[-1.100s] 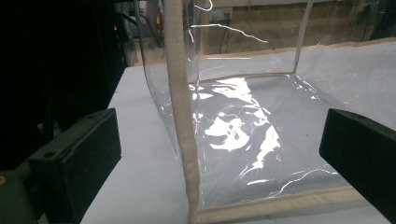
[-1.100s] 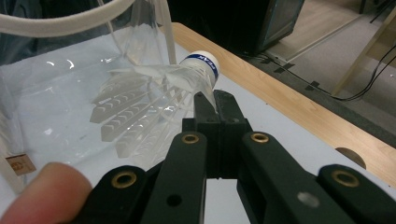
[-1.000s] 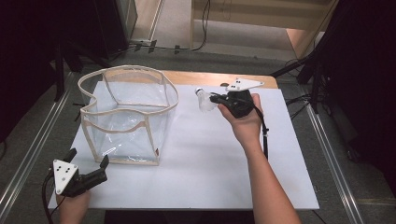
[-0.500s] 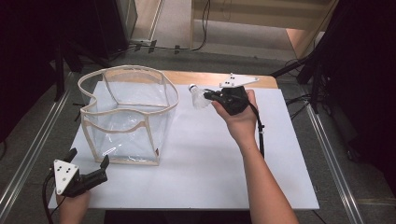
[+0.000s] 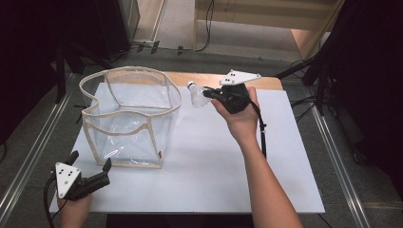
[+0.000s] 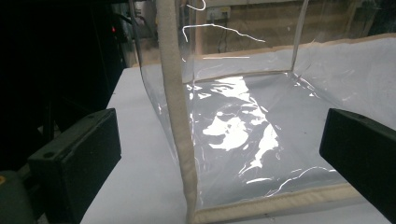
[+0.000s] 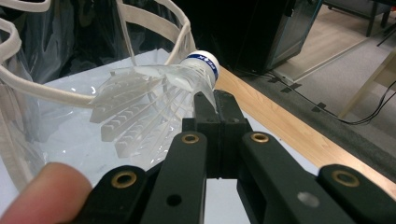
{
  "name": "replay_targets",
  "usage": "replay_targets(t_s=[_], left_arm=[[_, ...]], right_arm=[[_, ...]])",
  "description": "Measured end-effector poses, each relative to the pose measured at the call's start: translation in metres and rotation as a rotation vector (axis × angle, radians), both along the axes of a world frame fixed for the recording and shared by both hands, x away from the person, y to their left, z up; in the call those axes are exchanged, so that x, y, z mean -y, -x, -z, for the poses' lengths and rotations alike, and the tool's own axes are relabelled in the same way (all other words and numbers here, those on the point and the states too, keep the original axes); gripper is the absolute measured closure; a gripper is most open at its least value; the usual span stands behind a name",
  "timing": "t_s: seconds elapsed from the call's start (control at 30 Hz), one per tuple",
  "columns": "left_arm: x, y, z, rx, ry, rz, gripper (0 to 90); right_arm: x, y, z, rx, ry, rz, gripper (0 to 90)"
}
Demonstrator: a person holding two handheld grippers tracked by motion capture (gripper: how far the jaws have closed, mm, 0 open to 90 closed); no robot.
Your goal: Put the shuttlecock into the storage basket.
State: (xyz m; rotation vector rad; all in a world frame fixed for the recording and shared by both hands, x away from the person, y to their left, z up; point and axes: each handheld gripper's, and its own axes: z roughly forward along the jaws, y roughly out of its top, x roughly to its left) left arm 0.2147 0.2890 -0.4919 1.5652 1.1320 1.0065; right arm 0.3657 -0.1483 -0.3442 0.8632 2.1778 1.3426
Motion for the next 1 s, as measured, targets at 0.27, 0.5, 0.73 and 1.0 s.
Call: replay_targets(t_s=[0.27,0.5,0.73,1.0], left_arm=[[0.0,0.0,0.0,0.001,0.003,0.0,0.0],[0.0,0.0,0.0,0.001,0.003,0.0,0.0],[0.0,0.0,0.0,0.001,0.002,0.002,0.0],[0.0,0.0,0.0,0.0,0.0,0.001,0.0]], right_arm=[[-0.009,0.0,-0.007,0.009,-0.004,-0.012,88.1],[-0.017,-0.003,-0.012,0.017,-0.009,-0.026,88.1],[-0.026,-0.004,-0.015,0.018,-0.007,-0.042,88.2],[-0.036,-0.006,-0.017,0.023,-0.016,-0.058,88.1]])
